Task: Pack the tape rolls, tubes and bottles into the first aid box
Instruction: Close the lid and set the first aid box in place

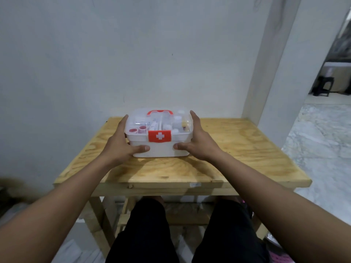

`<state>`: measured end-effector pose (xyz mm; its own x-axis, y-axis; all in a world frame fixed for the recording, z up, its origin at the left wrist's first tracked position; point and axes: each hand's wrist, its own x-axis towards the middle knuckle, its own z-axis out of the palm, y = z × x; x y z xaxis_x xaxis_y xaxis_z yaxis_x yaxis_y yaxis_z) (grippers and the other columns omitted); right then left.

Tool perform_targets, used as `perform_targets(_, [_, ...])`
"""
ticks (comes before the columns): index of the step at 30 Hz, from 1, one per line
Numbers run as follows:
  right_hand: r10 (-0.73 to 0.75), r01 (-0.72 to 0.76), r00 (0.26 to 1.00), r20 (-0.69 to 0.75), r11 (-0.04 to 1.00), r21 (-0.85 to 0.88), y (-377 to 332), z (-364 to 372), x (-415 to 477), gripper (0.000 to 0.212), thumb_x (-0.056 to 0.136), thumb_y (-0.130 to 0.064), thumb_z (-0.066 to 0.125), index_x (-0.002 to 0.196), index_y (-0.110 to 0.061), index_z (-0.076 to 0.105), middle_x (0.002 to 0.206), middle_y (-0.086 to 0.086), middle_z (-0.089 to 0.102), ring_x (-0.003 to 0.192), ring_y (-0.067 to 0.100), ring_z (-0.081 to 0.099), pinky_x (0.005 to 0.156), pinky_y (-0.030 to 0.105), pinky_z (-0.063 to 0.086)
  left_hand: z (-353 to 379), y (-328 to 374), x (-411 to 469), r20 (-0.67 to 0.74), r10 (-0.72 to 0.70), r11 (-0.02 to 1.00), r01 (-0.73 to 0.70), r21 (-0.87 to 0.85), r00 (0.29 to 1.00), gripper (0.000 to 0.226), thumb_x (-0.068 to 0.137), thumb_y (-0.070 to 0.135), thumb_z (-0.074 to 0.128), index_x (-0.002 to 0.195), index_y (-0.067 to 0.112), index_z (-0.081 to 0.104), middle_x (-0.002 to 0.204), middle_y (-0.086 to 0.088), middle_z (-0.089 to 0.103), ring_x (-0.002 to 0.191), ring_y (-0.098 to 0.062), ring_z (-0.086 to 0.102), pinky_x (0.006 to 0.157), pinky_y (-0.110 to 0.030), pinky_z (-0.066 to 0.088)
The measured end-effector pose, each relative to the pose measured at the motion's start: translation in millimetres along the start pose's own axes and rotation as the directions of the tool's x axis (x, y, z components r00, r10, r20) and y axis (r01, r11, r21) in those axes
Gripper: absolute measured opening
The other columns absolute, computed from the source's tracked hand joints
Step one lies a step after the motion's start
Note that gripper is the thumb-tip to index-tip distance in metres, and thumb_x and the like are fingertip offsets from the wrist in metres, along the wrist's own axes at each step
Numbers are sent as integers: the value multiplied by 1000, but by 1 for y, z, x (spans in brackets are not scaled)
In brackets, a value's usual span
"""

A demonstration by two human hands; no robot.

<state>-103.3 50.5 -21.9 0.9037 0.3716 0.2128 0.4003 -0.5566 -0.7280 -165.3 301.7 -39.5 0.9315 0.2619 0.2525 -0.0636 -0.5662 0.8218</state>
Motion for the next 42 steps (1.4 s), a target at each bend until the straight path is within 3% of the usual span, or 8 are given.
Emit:
perform_targets(5, [4,-3,1000,-21,999,33,7,-1,8,117,78,-20,84,158,-32,0,137,2,56,119,26,58,89,33,49,8,1,11,5,59,998,-59,-32,998,112,63,31,95,152,34,27,135,11,57,118,-15,59,95,-43,56])
perform_targets(10, [13,-11,999,-40,999,44,21,-15,20,114,78,-18,83,157,-33,3,129,-4,56,109,20,57,81,30,47,23,15,25,10,127,990,-126,-57,992,97,68,19,92,146,30,35,126,11,61,109,-8,62,81,-27,56])
perform_targets(14, [19,-17,998,-56,999,36,30,-32,38,114,77,-18,84,158,-32,3,130,-6,55,108,19,56,83,31,47,34,25,44,10,129,989,-128,-70,992,94,66,22,93,141,34,38,116,24,63,103,7,60,76,-19,51])
perform_targets(22, [49,-50,995,-88,999,-9,54,-57,88,116,74,-20,86,157,-33,6,138,-3,53,118,23,56,93,40,53,66,41,96,13,117,991,-116,-71,993,93,65,22,94,139,32,38,117,18,63,106,-10,63,81,-26,52])
perform_targets(26, [76,-82,990,-119,996,-41,66,-63,113,115,75,-20,85,158,-32,6,145,4,50,124,29,55,91,39,52,82,44,121,10,97,992,-96,-79,995,90,67,20,93,137,31,38,114,18,63,103,-10,64,75,-22,52])
perform_targets(31, [106,-112,986,-126,993,-44,81,-64,135,112,76,-20,85,159,-29,9,147,5,49,129,30,52,88,33,45,97,37,142,2,66,996,-66,-65,998,92,69,21,92,142,26,36,121,11,61,109,-15,62,77,-23,50])
perform_targets(37, [149,-155,978,-147,988,-30,87,-55,151,111,77,-21,85,157,-35,9,144,4,52,124,30,56,90,37,50,106,32,164,12,31,998,-30,-48,999,105,74,19,88,156,23,22,135,8,53,115,-11,52,88,-28,49])
perform_targets(42, [151,-160,978,-142,986,-52,85,-54,151,110,80,-16,83,158,-29,7,143,6,53,123,31,57,91,41,53,110,28,168,-2,27,999,-27,-35,1000,105,73,19,89,155,24,22,142,1,53,125,-22,56,89,-34,54])
